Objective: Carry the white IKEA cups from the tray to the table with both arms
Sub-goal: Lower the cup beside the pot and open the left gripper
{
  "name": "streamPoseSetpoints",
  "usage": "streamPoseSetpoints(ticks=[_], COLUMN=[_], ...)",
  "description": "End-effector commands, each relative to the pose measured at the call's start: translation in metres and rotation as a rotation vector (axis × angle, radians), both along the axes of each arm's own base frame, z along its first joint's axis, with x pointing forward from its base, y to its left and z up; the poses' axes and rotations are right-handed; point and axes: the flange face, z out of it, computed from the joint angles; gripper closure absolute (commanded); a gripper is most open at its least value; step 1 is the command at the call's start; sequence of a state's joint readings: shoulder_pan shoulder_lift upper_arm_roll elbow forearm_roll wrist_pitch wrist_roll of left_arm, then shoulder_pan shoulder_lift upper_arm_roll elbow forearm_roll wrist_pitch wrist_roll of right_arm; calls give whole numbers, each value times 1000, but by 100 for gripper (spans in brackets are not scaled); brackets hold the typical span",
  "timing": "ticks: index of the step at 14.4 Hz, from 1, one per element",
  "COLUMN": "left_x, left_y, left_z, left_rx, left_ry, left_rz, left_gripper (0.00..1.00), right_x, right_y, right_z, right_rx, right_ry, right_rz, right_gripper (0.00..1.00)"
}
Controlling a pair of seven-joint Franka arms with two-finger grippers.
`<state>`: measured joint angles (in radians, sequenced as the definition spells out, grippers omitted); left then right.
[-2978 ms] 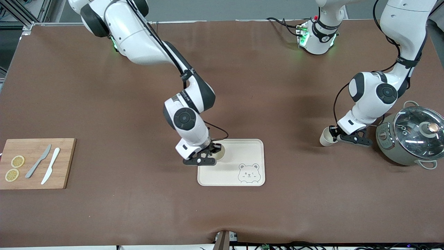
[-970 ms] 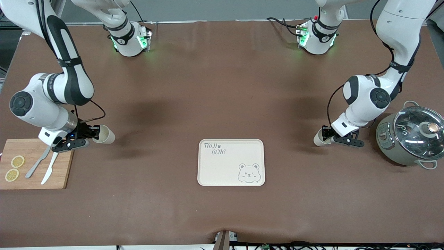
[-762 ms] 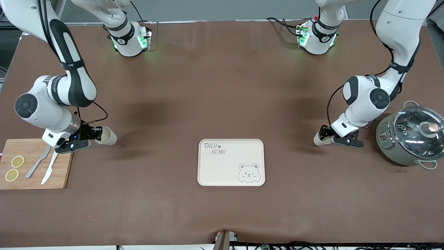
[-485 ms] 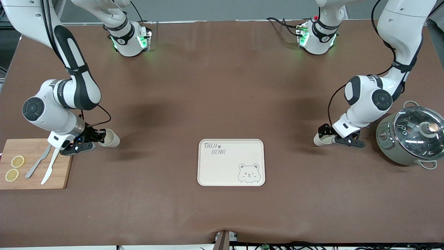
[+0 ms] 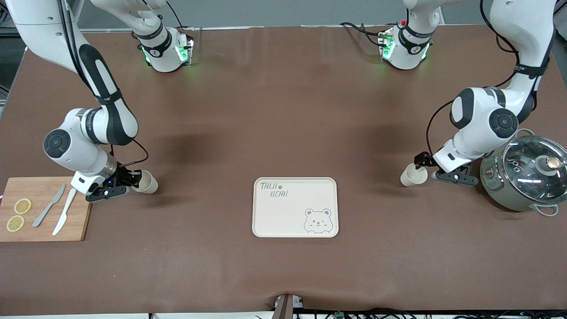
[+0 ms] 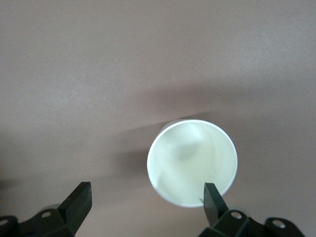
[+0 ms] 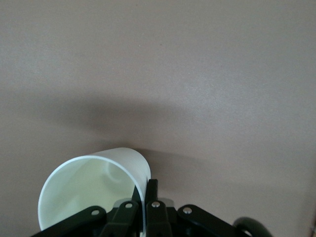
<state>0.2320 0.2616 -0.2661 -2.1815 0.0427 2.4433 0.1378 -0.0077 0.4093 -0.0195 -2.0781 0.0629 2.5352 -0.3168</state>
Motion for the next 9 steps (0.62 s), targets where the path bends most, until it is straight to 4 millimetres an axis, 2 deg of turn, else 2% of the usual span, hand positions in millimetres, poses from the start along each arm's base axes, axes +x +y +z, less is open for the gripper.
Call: streamPoseSetpoints(ticks=[1,3,5,6,7,8,9], left_x=[23,48,55,57,59,58,60], left_y=[-2,-9,-24,-24,-23,-29,-43], left_z=[66,122,155,165,172,181,192], left_rx=[1,4,10,9,7,7,-3], left_ry=[28,85,107,92,77,62,45], left_rz=[42,114,136,135,118,113,105], left_gripper=[0,0,0,0,0,0,0], right_x=[-4,-5,-4,-3,-2,-1,5], right_y=[6,6,6,6,6,5,5], right_z=[-3,-3,-5,-4,-3,-2,6], right_rx=[11,11,11,11,12,12,12], right_ry=[-11,-9,-8,-11,-12,-9,-18], right_rz=[-10,-10,-12,-13,-16,-13,-9], right_gripper=[100,100,100,73,4,0,0])
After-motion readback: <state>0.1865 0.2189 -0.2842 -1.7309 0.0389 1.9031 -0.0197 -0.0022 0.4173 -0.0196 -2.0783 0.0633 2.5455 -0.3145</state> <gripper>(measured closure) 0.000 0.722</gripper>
